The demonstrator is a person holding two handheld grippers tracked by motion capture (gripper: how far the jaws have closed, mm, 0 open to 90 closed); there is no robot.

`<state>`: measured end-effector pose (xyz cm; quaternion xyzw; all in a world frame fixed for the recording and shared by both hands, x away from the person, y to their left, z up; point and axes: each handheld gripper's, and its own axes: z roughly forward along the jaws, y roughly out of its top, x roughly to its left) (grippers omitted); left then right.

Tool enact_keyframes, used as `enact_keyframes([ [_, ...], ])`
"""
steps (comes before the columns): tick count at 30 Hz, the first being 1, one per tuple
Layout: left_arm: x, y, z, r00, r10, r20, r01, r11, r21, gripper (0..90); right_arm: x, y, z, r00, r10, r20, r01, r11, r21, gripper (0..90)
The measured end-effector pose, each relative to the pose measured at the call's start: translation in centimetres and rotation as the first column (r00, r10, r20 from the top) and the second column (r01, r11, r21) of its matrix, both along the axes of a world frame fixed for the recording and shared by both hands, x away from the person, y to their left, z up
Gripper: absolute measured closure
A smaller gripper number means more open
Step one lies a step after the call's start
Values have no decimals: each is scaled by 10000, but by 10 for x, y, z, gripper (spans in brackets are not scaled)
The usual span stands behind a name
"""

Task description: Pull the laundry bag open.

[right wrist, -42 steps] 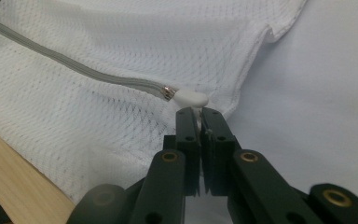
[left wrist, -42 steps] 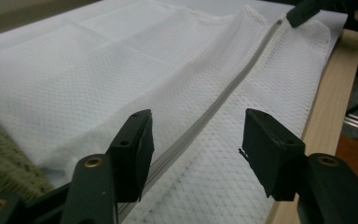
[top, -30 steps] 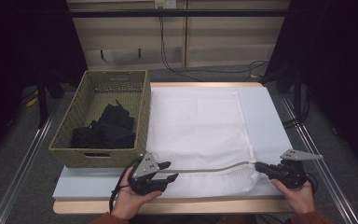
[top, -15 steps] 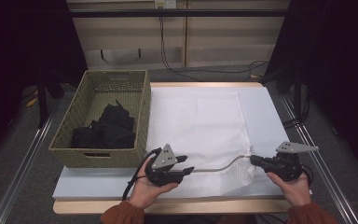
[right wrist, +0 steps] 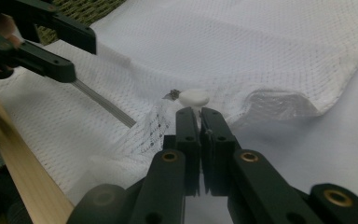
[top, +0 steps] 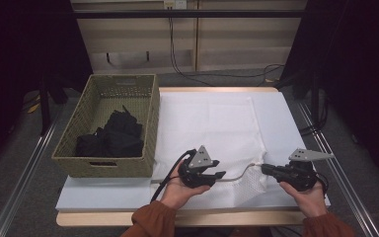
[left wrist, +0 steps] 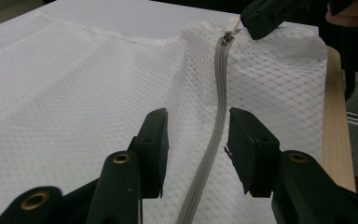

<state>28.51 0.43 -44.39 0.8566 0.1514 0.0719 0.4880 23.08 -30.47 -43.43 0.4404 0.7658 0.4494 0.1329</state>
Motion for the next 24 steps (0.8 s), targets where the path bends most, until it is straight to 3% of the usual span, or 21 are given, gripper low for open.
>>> enact_keyframes([
  [2, 3, -8, -4, 9998, -32, -206, 27, 9997, -228, 580, 0, 1, 0, 10000, 8, 21, -8, 10000, -24, 869],
  [9, 8, -33, -17, 9969, -245, -741, 238, 9997, -109, 577, 1, 3, -3, 9998, 181, 57, -182, 9998, 75, 868],
  [10, 7, -36, -18, 9962, -320, -808, 296, 9991, -307, 570, 1, 4, -2, 9998, 211, 66, -211, 9998, 56, 868],
  [17, 5, -49, -13, 9954, -624, -722, 589, 9970, -505, 559, 1, 8, -3, 9992, 392, 67, -391, 9991, -155, 866],
  [21, 5, -60, -18, 9933, -830, -803, 806, 9962, -324, 553, 1, 9, -2, 9989, 464, 115, -461, 9988, -173, 865],
  [22, 4, -64, -19, 9946, -749, -724, 756, 9971, 61, 554, 1, 10, -1, 9988, 469, 160, -466, 9988, -166, 866],
  [23, 3, -67, -22, 9938, -777, -799, 772, 9970, -104, 555, 0, 10, 0, 9987, 474, 201, -471, 9988, -164, 865],
  [24, 4, -69, -22, 9936, -838, -754, 842, 9964, 21, 569, 0, 10, 2, 9986, 472, 221, -469, 9988, -139, 866],
])
